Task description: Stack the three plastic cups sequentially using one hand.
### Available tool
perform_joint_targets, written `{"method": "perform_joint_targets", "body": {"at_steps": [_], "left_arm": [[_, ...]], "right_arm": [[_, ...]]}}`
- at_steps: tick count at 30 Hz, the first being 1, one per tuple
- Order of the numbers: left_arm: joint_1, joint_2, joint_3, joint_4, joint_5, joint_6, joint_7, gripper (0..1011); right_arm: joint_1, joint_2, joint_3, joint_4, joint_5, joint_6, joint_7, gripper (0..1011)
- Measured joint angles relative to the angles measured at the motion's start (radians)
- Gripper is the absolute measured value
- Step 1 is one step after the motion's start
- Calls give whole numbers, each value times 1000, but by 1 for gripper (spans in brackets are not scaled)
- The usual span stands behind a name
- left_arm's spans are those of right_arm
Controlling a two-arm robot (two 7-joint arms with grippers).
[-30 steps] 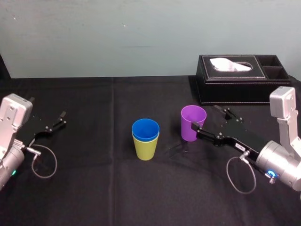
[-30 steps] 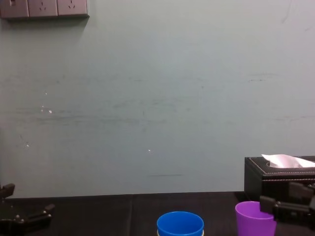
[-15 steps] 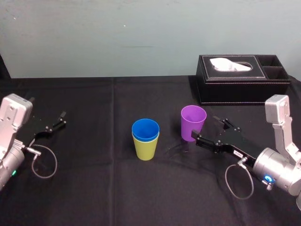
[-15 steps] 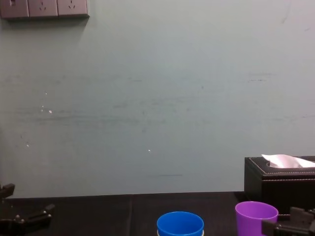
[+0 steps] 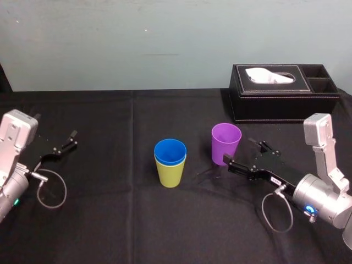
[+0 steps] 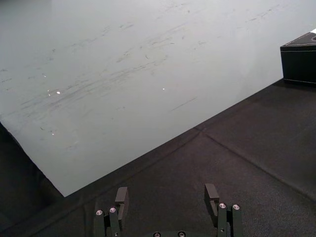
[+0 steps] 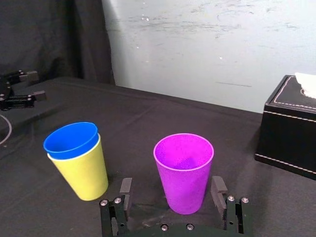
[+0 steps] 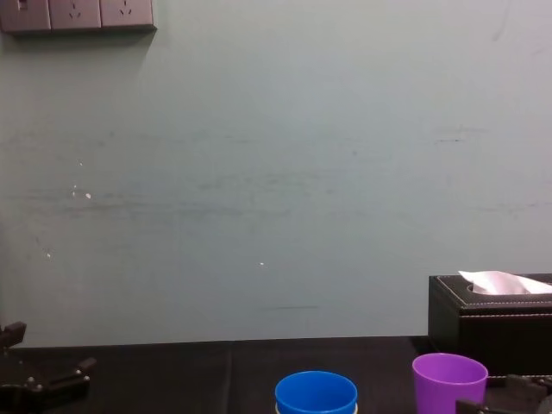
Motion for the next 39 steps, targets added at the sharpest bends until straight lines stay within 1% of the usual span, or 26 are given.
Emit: {"method": "perform_joint_targets", "body": {"at_steps": [14,30,39], "left_arm": [[0,0,0,0,0,0,0,1010],[0,0,0,0,0,0,0,1010],[0,0,0,0,0,0,0,1010]], "right_arm": [[15,-12,3,27,-45,-16,-23,1004],[40,-27,-8,58,-94,-34,-10,1004],[49,-34,-11,69,-110,-41,-4,1004]]}}
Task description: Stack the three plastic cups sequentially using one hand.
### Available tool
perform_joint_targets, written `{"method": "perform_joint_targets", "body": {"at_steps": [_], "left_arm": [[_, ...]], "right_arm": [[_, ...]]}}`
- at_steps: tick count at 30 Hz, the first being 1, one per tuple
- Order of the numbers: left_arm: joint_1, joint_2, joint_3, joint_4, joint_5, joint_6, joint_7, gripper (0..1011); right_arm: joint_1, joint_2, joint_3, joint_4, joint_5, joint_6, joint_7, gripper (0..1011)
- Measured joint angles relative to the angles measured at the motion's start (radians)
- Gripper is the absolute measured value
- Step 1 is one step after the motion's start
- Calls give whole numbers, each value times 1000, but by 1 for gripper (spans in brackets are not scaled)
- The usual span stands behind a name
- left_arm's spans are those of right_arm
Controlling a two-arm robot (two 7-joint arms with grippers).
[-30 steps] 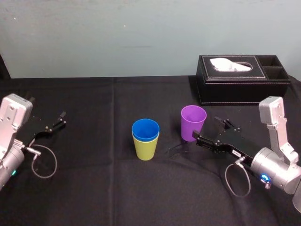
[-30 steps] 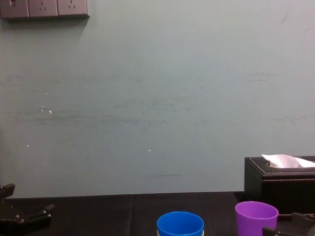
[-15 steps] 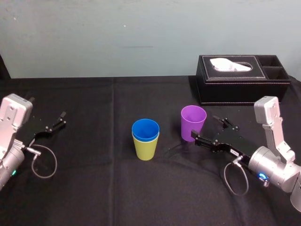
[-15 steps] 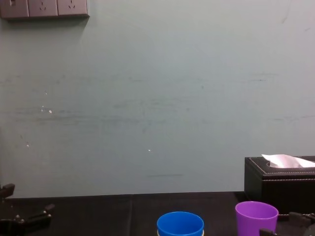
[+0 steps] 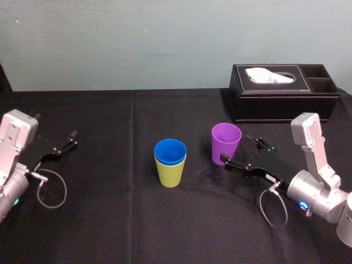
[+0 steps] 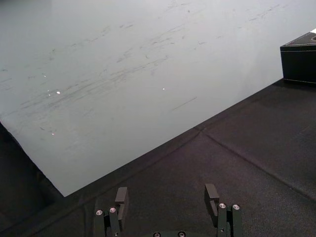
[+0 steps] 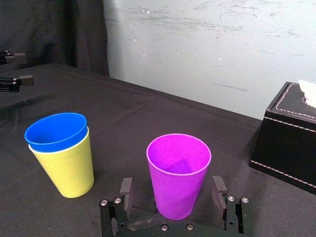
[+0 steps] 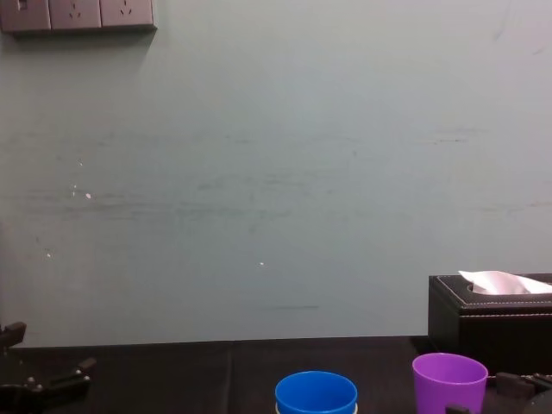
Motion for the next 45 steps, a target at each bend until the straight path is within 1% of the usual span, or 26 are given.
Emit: {"method": "perform_joint_targets", "body": {"at_steps": [14,35,45], "left_arm": [[0,0,0,0,0,0,0,1010],[0,0,0,0,0,0,0,1010],[0,0,0,0,0,0,0,1010]], "right_arm": [[13,-11,-1,15,-21,-6,0,1004],[38,-28,-3,40,-31,-3,3,1004],[62,-40,-12,72,-43,-3,5,1004]]}}
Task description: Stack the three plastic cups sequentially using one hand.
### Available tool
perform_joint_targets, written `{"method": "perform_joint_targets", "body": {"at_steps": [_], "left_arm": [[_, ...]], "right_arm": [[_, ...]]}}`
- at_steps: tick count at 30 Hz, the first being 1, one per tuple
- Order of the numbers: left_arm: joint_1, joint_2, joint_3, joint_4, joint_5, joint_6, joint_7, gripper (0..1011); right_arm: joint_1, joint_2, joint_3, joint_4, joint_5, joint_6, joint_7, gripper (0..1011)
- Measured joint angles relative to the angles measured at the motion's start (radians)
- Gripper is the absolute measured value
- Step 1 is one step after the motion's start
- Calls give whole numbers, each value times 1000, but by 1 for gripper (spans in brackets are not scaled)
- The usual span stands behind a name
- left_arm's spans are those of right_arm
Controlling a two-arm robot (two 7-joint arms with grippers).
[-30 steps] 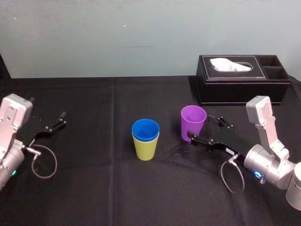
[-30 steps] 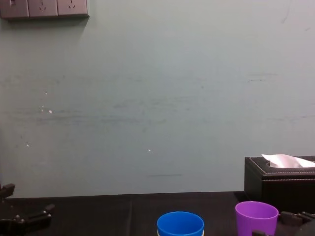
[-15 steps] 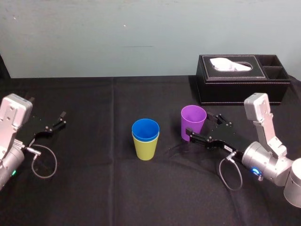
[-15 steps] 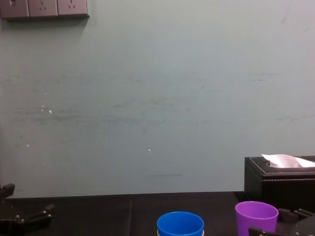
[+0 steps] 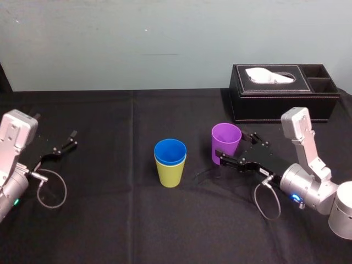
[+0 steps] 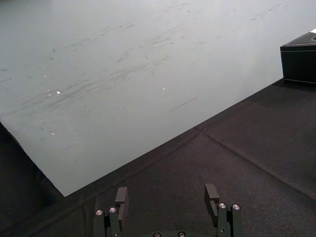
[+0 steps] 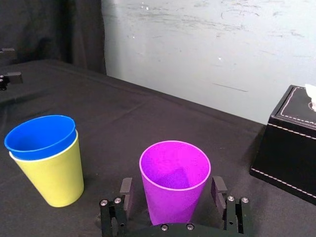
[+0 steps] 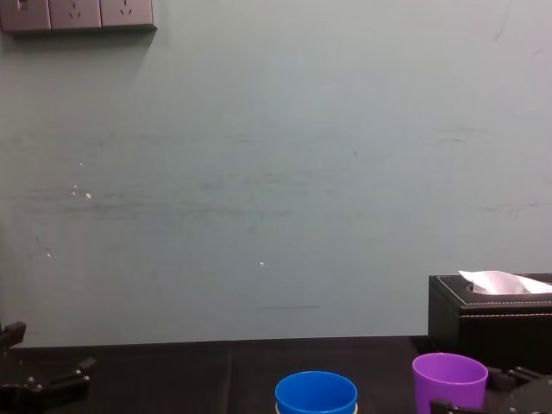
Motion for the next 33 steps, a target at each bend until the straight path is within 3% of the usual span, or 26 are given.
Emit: {"method": "perform_joint_targets", "body": {"at_steps": [12,25,33], "left_arm": [[0,0,0,0,0,0,0,1010],[0,0,0,0,0,0,0,1010],[0,0,0,0,0,0,0,1010]], "right_arm": [[43,-20,-11,50,-18,-9,5,1004],[50,-22,-13,55,-19,-6,10,1000],[49,-21,-12,55,-19,-7,9,811]]}}
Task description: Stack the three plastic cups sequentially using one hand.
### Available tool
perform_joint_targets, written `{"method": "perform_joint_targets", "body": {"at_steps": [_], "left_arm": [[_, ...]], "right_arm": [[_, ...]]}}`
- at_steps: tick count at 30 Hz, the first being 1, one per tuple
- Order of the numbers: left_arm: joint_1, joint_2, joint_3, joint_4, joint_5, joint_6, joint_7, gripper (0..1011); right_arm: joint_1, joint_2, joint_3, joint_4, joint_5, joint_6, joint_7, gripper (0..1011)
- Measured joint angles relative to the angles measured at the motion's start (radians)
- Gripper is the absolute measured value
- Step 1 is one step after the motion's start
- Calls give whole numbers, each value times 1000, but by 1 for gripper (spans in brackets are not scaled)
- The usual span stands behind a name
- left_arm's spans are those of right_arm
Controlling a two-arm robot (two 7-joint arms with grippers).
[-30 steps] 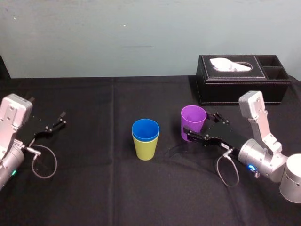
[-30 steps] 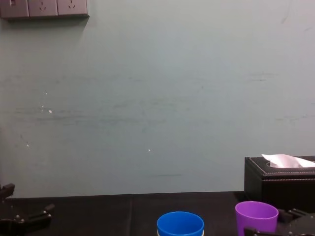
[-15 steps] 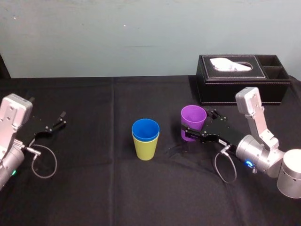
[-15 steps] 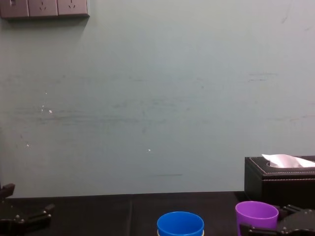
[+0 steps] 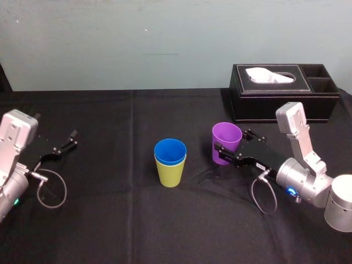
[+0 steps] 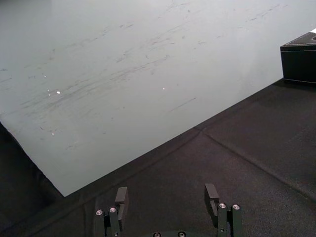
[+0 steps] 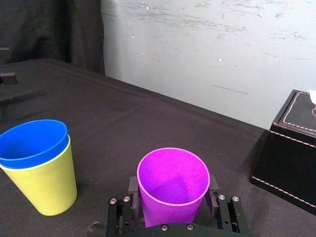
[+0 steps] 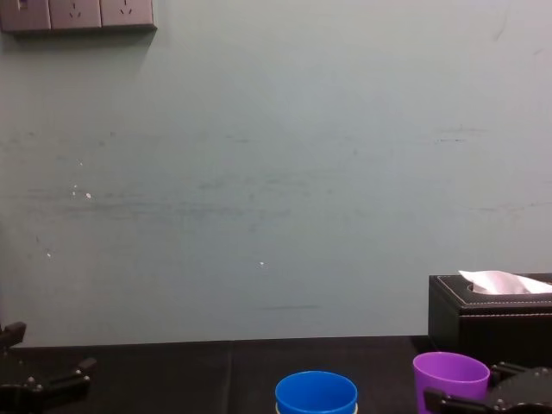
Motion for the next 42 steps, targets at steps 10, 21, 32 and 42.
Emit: {"method": "perform_joint_targets", "body": {"at_steps": [10,21,32,42], "left_arm": [[0,0,0,0,0,0,0,1010],[0,0,0,0,0,0,0,1010],[0,0,0,0,0,0,0,1010],[0,0,0,0,0,0,0,1010]], "right_arm": [[-1,0,1,-1,1,-1,0,754],[-1,0,1,-1,1,-1,-1,737],[-42,25,32,-105,39,34,-7,737],[-88,80,44,-270,79,112,-8,737]]}}
